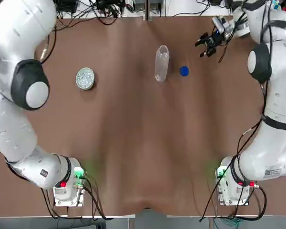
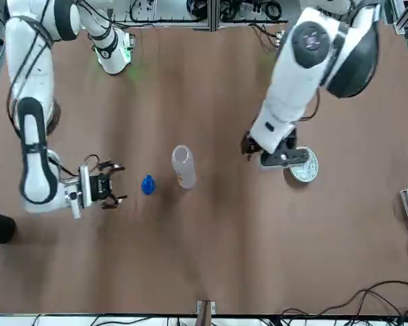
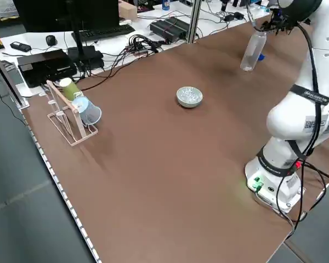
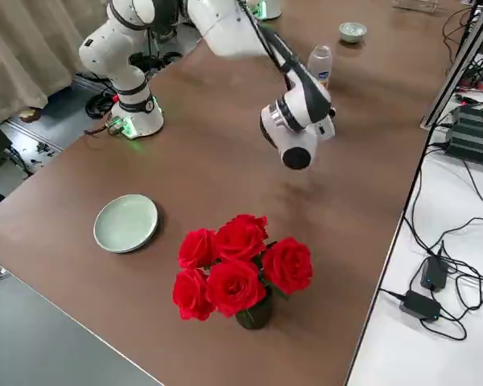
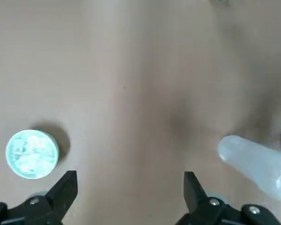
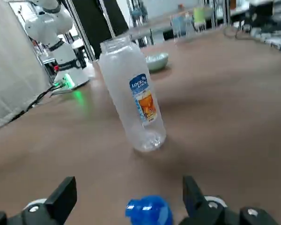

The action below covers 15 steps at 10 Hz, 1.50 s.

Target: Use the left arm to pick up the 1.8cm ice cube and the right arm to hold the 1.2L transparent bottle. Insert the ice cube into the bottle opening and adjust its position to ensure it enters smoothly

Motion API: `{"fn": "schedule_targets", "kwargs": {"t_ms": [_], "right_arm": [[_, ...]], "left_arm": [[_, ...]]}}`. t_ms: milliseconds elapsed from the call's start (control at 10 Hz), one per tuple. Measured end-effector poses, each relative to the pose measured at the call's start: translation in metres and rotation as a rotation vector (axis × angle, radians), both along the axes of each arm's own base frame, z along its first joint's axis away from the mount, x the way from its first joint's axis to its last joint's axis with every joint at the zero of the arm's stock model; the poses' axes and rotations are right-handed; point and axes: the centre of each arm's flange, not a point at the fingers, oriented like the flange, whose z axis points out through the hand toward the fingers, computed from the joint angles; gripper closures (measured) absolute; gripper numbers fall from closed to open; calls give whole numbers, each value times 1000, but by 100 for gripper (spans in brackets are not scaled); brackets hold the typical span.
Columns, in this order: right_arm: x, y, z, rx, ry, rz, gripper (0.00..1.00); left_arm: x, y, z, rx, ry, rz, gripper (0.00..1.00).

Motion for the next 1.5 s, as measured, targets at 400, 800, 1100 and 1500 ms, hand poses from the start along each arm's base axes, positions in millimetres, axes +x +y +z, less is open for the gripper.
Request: {"fn": "schedule_targets", "kwargs": {"t_ms": [400, 800, 1100, 1500], "right_arm": [[9, -31, 107, -315, 120, -93, 0], [3, -63, 225, -610, 140, -464, 0], [-10, -76, 245, -835, 195, -584, 0], [-29, -91, 291, -987, 278, -822, 0]], "left_arm": [[-2, 87, 18, 0, 6, -67, 0], [-27, 163, 34, 30, 0, -159, 0], [-43, 207, 41, 45, 15, -169, 0], [-49, 247, 38, 34, 38, -120, 0]]}}
